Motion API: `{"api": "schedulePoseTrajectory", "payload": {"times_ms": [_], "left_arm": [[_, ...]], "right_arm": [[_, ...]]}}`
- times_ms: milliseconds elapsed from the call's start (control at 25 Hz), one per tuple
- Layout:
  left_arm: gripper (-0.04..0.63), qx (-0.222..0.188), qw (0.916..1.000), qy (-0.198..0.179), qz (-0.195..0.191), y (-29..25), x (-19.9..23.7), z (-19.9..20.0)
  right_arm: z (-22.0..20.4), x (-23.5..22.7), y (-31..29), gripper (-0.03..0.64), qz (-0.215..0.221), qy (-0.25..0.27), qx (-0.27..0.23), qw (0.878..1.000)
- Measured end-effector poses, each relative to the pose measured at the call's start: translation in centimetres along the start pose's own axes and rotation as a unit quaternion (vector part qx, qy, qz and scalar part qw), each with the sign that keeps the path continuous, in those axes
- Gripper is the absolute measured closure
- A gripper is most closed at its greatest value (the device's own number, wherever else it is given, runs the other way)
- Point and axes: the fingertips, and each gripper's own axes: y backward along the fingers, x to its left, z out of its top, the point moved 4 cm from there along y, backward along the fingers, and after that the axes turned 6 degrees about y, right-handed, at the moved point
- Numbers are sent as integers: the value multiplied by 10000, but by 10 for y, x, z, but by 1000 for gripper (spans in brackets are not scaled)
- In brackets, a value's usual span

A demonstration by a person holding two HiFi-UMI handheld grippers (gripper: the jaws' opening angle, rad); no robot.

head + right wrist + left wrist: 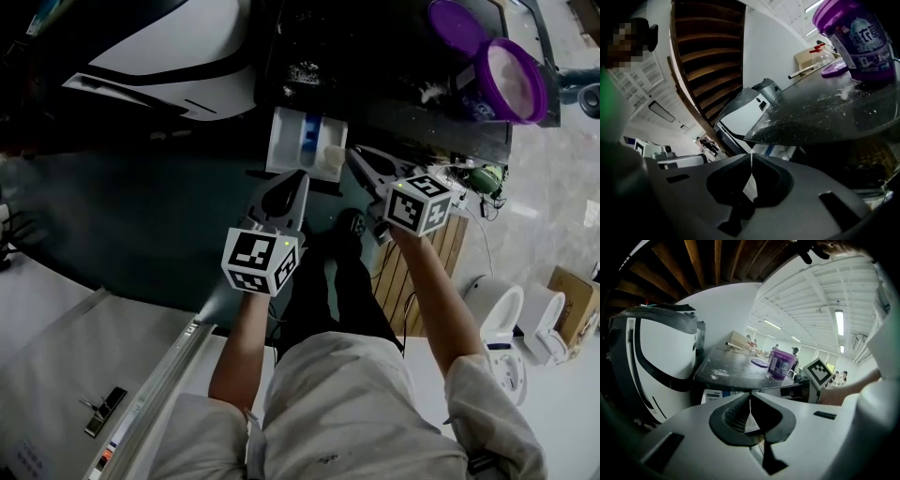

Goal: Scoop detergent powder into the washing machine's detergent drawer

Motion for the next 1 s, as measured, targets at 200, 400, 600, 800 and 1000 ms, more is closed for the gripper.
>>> {"api": "schedulePoseTrajectory", "payload": {"times_ms": [200,400,600,800,1000], "left_arm": [[574,39,10000,-9,-33,-1,1,-1],[574,70,10000,13,-19,0,4,-3],[574,86,10000,23,-13,0,7,-4],[574,96,9999,31,-21,-1,9,-5],[574,87,9999,57,-55,-3,8,-4]], "right_arm": [[-6,2,-5,609,-78,422,176,9989],[-10,3,-8,609,-97,777,242,9966],[-11,6,-11,609,-149,1212,320,9920],[-12,9,-14,609,-182,1640,440,9853],[-14,12,-15,609,-191,1931,523,9796]]}}
